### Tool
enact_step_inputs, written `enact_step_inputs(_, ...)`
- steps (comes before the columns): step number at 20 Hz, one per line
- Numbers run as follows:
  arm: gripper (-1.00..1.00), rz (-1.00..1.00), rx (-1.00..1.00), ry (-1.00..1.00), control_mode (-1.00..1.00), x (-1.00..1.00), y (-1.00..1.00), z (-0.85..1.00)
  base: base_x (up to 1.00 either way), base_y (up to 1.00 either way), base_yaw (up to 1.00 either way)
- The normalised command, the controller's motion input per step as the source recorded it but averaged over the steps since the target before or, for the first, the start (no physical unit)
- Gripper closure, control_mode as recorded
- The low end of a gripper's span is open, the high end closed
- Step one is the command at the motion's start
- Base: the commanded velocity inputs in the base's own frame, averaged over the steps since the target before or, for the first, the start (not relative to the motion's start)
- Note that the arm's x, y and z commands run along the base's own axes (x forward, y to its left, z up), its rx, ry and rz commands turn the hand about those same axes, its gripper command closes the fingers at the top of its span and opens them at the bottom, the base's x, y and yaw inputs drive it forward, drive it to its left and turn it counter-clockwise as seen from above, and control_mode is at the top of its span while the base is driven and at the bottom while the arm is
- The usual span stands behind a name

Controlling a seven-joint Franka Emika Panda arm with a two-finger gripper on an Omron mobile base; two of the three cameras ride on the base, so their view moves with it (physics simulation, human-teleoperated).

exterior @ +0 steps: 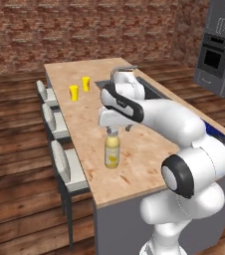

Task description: Place the drinks on the dining counter in a tight cluster.

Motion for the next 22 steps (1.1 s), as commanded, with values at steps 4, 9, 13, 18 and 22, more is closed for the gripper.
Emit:
enact_step_inputs(4, -1.00, 0.00, 0.09, -0.16, -1.00, -0.81, -0.34, 0.57, 0.00, 0.00, 0.00)
enact_step_inputs(9, -1.00, 0.00, 0.07, -0.18, -1.00, -0.90, -0.33, 0.43, 0.00, 0.00, 0.00)
enact_step_inputs(13, -1.00, 0.00, 0.01, -0.20, -1.00, -0.77, -0.35, 0.45, 0.00, 0.00, 0.00)
enact_step_inputs(18, -1.00, 0.00, 0.00, -0.20, -1.00, -0.68, -0.31, 0.45, 0.00, 0.00, 0.00)
enact_step_inputs(22, -1.00, 0.00, 0.00, -0.30, -1.00, -0.41, -0.14, 0.12, 0.00, 0.00, 0.00)
